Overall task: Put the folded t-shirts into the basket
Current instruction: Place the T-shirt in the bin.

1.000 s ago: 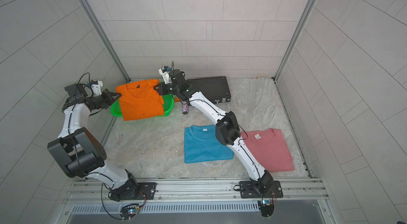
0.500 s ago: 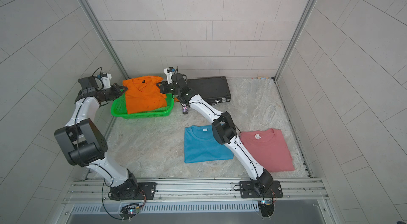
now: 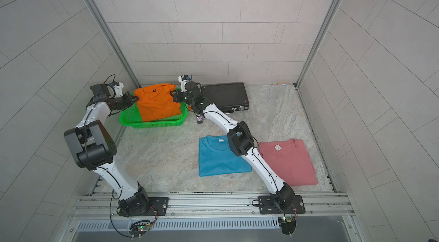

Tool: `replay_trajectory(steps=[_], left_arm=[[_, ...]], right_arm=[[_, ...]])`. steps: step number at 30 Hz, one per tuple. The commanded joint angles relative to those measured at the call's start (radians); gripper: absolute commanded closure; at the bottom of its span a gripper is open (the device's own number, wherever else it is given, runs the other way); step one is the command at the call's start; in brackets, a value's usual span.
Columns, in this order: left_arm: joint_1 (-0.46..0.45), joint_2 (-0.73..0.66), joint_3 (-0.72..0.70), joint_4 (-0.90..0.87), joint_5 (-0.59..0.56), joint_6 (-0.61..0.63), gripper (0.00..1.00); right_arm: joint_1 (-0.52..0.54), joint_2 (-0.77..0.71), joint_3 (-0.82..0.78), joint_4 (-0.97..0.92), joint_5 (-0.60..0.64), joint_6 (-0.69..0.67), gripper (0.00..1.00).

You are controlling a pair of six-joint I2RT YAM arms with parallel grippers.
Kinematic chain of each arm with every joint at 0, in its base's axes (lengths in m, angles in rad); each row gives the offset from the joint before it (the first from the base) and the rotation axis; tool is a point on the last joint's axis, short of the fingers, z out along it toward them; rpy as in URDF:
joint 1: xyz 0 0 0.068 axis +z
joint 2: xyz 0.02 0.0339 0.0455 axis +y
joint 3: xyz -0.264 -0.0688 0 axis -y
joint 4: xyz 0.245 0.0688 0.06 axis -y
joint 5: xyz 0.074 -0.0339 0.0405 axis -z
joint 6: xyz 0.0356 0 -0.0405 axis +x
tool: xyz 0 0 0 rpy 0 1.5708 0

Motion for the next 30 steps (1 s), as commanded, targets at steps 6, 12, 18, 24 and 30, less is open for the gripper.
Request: replay_trajectory(steps=[6,12,18,24,30], left_arm=[[0.017,-0.103,-0.002,-0.083,0.015,0.084,1.00],[0.045,-0.134,-0.042,-0.113,0.003,0.103,1.00],[0.050,-0.143,-0.078,-0.137,0.007,0.135,1.00],[0.052,-0.129,-0.088,-0.126,0.018,0.120,1.00],[0.055,-0.090,-0.088,-0.095,0.017,0.085,1.00]], right_arm=[[0.024,-0.061,-0.061,-0.004,-0.038,0.021,1.00],[0.041,-0.112,-0.148,0.007,-0.039,0.029,1.00],[0.041,-0.152,-0.208,0.013,-0.034,0.021,1.00],[0.040,-0.164,-0.207,0.014,-0.028,0.018,1.00],[0.033,-0.136,-0.184,0.014,-0.014,0.022,1.00]])
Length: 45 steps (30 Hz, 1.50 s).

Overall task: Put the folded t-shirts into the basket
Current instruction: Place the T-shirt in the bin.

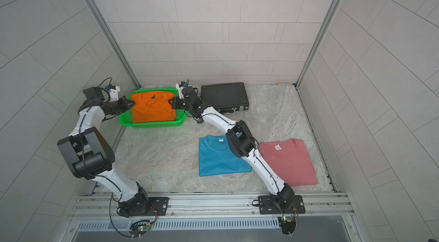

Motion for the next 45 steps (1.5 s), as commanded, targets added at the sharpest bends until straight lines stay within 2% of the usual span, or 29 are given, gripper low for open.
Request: replay_trajectory(steps=[1,8,17,27,30,31,32,35,36,37,39,45], left_arm=[[0.010,0.034,-0.003,0.015,0.016,-0.015,1.00],[0.011,0.058,-0.037,0.064,0.006,-0.033,1.00],[0.008,0.132,0.026,0.109,0.002,-0.061,1.00],[-0.009,0.202,0.089,0.112,-0.009,-0.061,1.00],[-0.012,0.216,0.104,0.122,-0.015,-0.065,1.00],[-0.014,0.223,0.111,0.126,-0.020,-0.068,1.00],[-0.014,0.232,0.120,0.129,-0.024,-0.072,0.96],[-0.014,0.263,0.162,0.123,-0.029,-0.085,0.57],[-0.014,0.272,0.174,0.116,-0.028,-0.086,0.48],[-0.015,0.277,0.184,0.112,-0.025,-0.085,0.43],[-0.014,0.274,0.188,0.113,-0.013,-0.086,0.39],[-0.018,0.242,0.196,0.099,-0.024,-0.060,0.15]], right_arm=[[-0.008,-0.027,0.025,0.013,0.011,0.006,1.00],[-0.016,0.001,0.038,0.021,0.015,0.008,1.00],[-0.029,0.085,0.145,0.010,0.041,0.002,1.00],[-0.032,0.119,0.151,0.013,0.060,0.023,1.00],[-0.035,0.121,0.151,0.013,0.086,0.017,0.89],[-0.037,0.123,0.151,0.016,0.091,0.017,0.83],[-0.040,0.125,0.151,0.019,0.099,0.019,0.72],[-0.049,0.129,0.151,0.025,0.120,0.025,0.33],[-0.053,0.128,0.153,0.027,0.123,0.025,0.27],[-0.056,0.128,0.155,0.026,0.124,0.026,0.22],[-0.061,0.124,0.161,0.023,0.123,0.026,0.19],[-0.065,0.086,0.161,0.010,0.101,0.017,0.18]])
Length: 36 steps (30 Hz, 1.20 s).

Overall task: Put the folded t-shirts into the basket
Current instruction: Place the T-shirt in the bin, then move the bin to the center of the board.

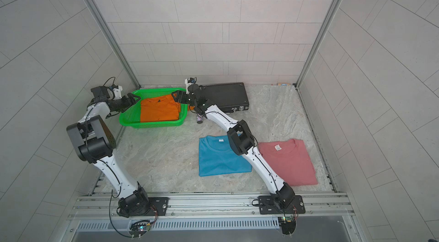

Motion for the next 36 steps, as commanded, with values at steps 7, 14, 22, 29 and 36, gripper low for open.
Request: replay_trajectory(steps=[7,14,22,29,36], left_arm=[[-0.015,-0.165,-0.069,-0.048,0.061,0.129,0.10],[-0.111,-0.355,-0.219,-0.180,0.137,0.482,0.15],[-0.169,-0.424,-0.268,-0.472,0.354,1.123,0.13],[-0.214,-0.304,-0.132,-0.813,0.152,1.674,0.15],[-0.239,-0.202,-0.081,-0.822,-0.073,1.817,0.20]], right_arm=[[0.001,-0.117,-0.014,-0.122,-0.093,-0.075,0.19],[0.025,-0.337,-0.178,-0.393,-0.055,-0.291,0.18],[0.030,-0.681,-0.577,-0.459,0.036,-0.366,0.17],[0.030,-1.028,-1.029,-0.372,0.084,-0.433,0.16],[0.037,-1.264,-1.267,-0.347,0.104,-0.525,0.15]])
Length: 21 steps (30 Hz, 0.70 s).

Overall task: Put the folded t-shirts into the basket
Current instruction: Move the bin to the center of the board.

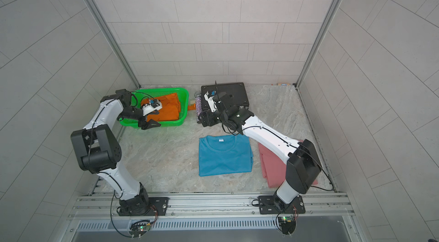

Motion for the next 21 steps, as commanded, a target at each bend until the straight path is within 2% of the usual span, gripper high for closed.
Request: replay_trajectory(steps=[1,5,11,15,21], left_arm=[[-0.019,0.021,0.030,-0.081,-0.124,0.144,0.22],[-0.047,0.034,0.029,-0.079,-0.160,0.154,0.25],[-0.093,0.096,0.078,-0.019,-0.259,0.129,0.30],[-0.114,0.136,0.121,-0.020,-0.290,0.118,0.44],[-0.143,0.117,0.060,0.032,-0.325,0.122,0.63]], right_arm=[[0.007,-0.095,-0.064,0.024,0.022,-0.081,0.15],[0.008,-0.158,-0.116,0.027,0.025,-0.088,0.14],[0.009,-0.175,-0.115,0.017,0.028,-0.079,0.14],[0.009,-0.178,-0.109,0.009,0.040,-0.079,0.14],[0.009,-0.185,-0.111,-0.003,0.061,-0.076,0.14]])
